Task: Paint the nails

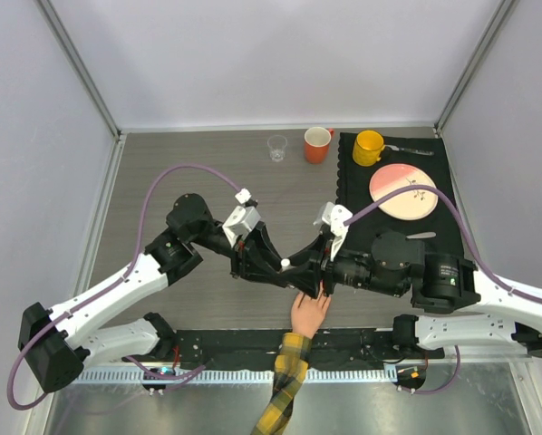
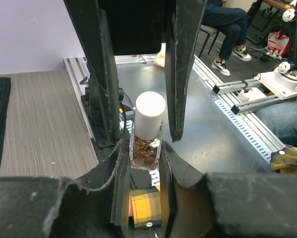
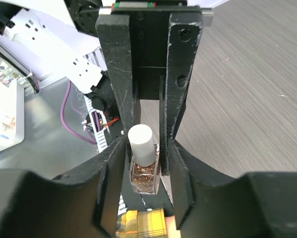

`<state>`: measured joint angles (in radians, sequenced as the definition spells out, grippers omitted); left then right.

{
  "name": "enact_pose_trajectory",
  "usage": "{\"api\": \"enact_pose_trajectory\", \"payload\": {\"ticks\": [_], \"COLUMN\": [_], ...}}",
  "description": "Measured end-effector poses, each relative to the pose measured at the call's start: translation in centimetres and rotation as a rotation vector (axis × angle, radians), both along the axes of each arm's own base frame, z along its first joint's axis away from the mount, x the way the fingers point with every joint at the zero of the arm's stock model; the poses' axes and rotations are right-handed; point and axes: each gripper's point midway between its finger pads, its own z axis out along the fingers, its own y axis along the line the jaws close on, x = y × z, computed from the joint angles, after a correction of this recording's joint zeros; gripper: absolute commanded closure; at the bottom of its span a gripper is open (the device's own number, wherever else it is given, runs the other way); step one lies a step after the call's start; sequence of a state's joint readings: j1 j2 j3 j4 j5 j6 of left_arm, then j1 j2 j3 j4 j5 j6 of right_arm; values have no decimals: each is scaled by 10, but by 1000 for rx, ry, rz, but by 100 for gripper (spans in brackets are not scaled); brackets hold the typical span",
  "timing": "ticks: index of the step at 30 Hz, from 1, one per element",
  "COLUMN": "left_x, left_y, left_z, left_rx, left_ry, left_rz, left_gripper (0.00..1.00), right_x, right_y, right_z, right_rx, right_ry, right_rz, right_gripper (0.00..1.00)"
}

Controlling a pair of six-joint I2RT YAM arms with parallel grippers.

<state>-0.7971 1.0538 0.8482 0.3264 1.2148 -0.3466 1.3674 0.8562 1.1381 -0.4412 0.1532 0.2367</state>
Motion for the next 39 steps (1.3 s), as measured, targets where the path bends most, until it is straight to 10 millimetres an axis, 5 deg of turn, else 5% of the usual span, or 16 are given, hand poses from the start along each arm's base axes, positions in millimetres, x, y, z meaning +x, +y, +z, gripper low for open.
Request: {"api": "enact_pose_trajectory", "payload": {"ticks": [3,7,14,23,27,31,34,39], "left_x": [-1,0,24,116,133,131,128,103], "left_y": [0,0,-4,11,23,21,15,2], "left_z": [0,-2,-8,-45,-61,-57,-55,-49], "left_rx": [4,11,34,190,257,241,233,196], "left_ry": [6,11,-6,-27,-69,-87,-88,-72], "left_rz": [-4,7,193,760,853,836,787,608], "left_gripper": [100,100,100,100,100,100,100,100], "right_x": [-1,1,21,111,124,121,112,82], "right_y": [4,3,1,9,16,14,5,-21], "right_z": [-4,-4,-15,-50,-62,-57,-51,-24], "right_rx": [-15,-21,-76,-306,-353,-337,-306,-162], "right_ry": [-1,-18,-53,-112,-154,-135,-103,-13], "right_rz": [13,13,-86,-789,-916,-874,-804,-614], "right_gripper": [70,97,99,99,78,59,57,38]}}
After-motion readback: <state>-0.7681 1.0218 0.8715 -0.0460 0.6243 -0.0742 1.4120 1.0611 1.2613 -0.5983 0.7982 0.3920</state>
